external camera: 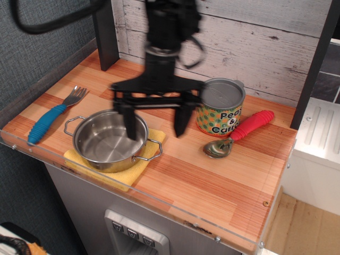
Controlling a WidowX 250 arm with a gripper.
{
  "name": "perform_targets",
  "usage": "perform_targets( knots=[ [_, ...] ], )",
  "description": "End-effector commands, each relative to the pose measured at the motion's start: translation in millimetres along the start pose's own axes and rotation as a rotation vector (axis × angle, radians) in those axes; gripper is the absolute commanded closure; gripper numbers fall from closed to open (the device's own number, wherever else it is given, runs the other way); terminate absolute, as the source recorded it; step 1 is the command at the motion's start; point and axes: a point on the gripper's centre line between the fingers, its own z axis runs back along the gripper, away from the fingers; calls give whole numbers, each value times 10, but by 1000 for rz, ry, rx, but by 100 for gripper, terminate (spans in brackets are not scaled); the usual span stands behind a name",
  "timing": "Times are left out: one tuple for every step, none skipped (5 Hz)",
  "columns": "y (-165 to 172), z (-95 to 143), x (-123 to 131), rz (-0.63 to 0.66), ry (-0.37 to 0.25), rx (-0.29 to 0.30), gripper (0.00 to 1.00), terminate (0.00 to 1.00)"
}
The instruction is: Move the silver pan off of the yellow rag and place it behind, close to the wall.
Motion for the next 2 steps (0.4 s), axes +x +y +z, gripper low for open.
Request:
perform_targets(
  knots=[
    [216, -6, 265, 223, -79, -100, 0, 0],
    [208, -59, 412, 277, -118, -109, 0, 0]
  ],
)
